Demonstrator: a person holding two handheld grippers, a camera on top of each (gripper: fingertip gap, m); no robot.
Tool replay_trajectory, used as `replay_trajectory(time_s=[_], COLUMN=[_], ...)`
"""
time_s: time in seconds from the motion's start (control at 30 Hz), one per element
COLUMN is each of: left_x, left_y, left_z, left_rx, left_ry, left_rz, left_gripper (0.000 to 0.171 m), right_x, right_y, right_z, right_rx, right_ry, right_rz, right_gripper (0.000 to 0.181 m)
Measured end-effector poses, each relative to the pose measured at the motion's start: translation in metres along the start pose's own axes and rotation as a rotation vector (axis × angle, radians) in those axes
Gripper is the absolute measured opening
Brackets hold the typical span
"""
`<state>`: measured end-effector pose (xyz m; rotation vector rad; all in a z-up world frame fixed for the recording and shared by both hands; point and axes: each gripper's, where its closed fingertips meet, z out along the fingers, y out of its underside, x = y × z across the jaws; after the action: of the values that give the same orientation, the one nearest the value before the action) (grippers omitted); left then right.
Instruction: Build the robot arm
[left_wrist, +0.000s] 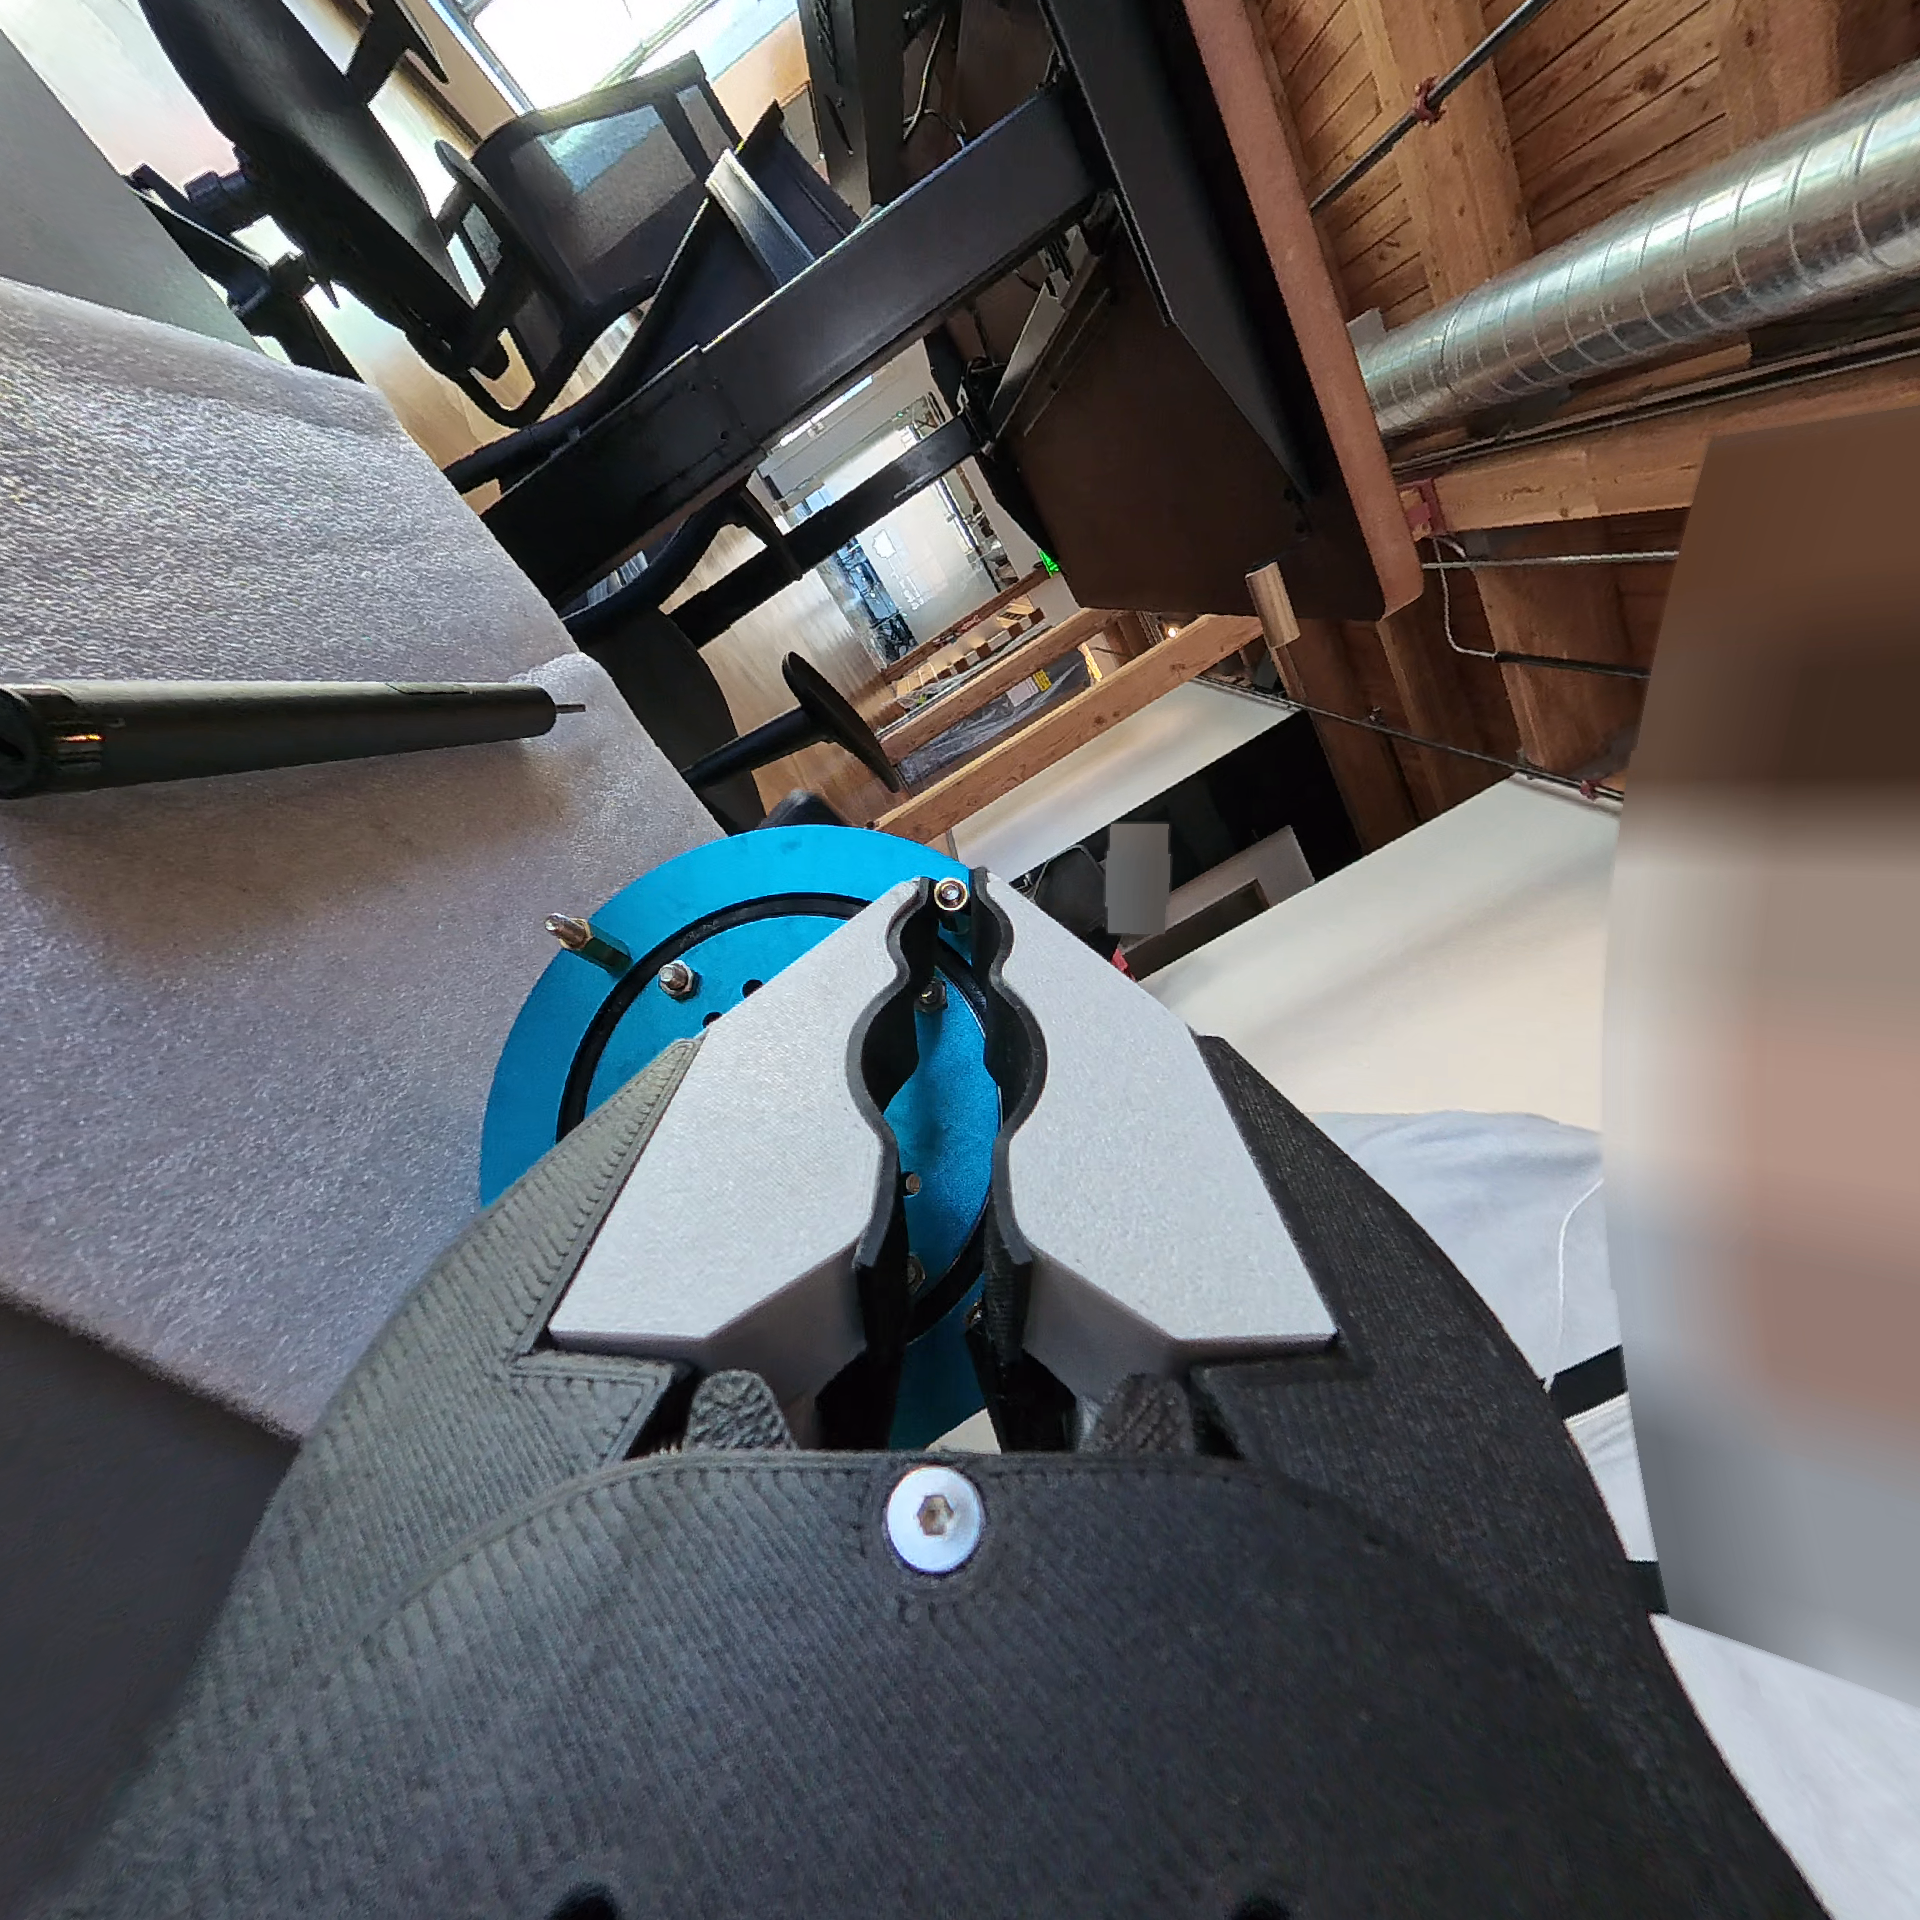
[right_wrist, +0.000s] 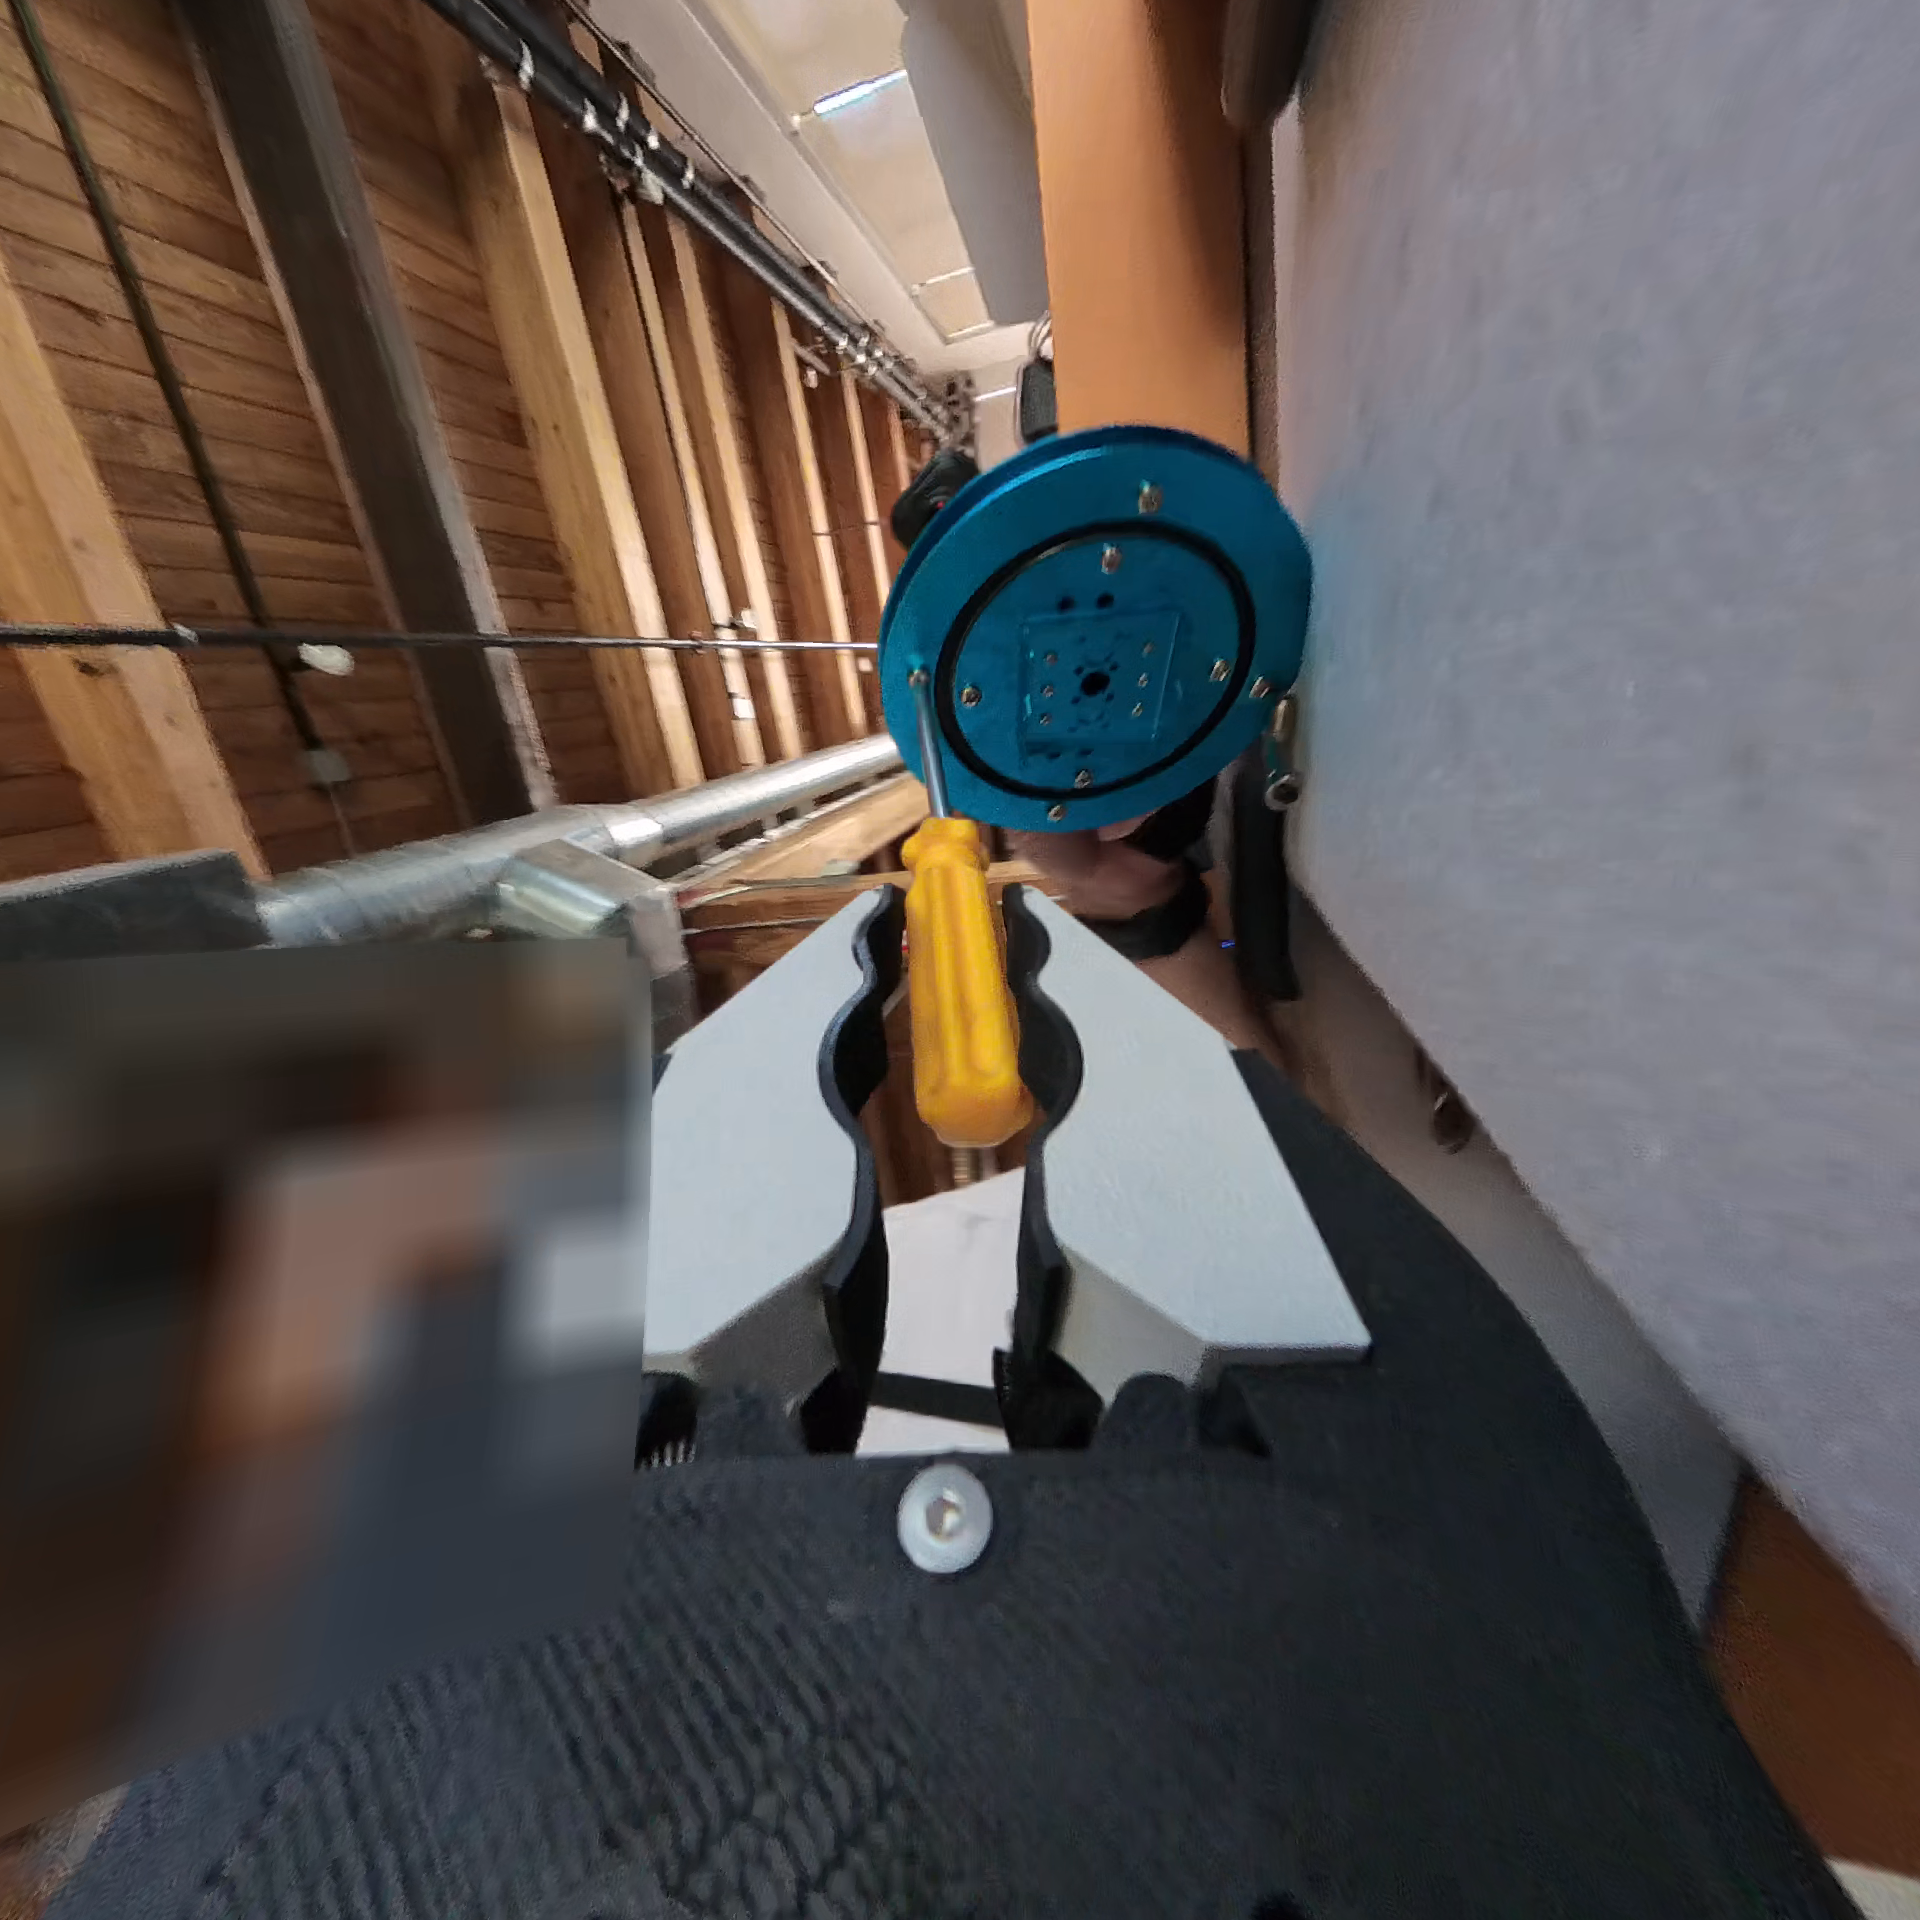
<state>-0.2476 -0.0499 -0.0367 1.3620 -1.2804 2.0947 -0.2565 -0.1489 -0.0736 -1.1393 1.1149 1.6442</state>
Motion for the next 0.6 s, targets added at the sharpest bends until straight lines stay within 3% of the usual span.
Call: replay_trajectory(time_s=[0.17,0.47,0.6], left_x=[-0.001,-0.002,-0.003], left_y=[0.002,0.007,0.006], left_z=[0.005,0.014,0.014], left_rx=[-0.006,-0.023,-0.003], left_ry=[-0.023,-0.142,-0.132], left_rz=[0.008,0.111,0.090], left_gripper=[0.004,0.004,0.004], right_x=[0.005,0.014,0.017], right_y=[-0.006,-0.008,-0.008], right_z=[-0.002,-0.006,-0.005], right_rx=[-0.031,-0.056,-0.067], right_ry=[0.164,0.146,0.188], right_rz=[-0.290,-0.324,-0.448], right_gripper=[0.022,0.023,0.026])
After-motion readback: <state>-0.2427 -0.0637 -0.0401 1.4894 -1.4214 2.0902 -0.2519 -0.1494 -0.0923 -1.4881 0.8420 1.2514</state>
